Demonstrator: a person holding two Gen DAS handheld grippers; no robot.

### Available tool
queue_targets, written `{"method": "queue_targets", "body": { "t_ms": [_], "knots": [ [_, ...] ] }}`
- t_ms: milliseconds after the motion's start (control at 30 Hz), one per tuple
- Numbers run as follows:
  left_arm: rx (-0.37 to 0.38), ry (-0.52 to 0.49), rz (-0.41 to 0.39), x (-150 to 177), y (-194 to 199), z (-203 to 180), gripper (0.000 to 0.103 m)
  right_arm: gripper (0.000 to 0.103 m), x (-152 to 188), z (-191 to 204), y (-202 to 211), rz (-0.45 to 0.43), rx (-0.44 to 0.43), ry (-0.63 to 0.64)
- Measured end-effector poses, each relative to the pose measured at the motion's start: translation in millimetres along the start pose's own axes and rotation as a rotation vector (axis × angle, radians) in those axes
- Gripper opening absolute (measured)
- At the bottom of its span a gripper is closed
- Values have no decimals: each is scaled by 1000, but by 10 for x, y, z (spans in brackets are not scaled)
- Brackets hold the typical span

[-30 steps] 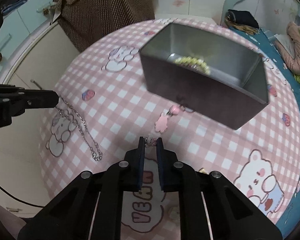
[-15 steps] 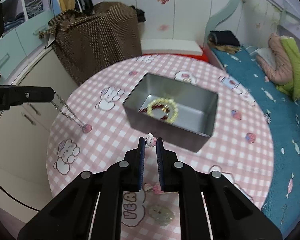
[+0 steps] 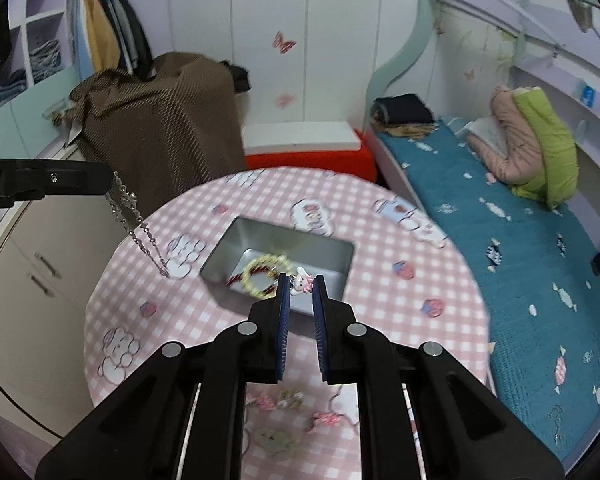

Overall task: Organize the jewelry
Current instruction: 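Lower the chain and pink charm into the grey tin and release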

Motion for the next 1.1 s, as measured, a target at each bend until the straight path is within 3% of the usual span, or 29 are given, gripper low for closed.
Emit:
{"method": "queue_targets", "body": {
  "t_ms": [367, 800, 1100],
  "knots": [
    [69, -81, 2, -397, -193, -389, 4, 11, -27, -357, 54, -15, 39, -74],
    [91, -118, 123, -583, -841, -514, 4, 11, 82, -637, -222, 54, 42, -153],
    [104, -140, 236, -467, -1335, -569, 4, 11, 206, -788, -454, 117, 37, -211]
  ]
}}
Point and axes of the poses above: each gripper's, at about its wrist camera, not at the fingertips, and y roughly against the way its jaws point, z to its left, x to its underside, the point moved 10 cm from there along -y, roughly the way its jaws point, and after that the axes turned 12 degrees about z, right-handed, at the moved point
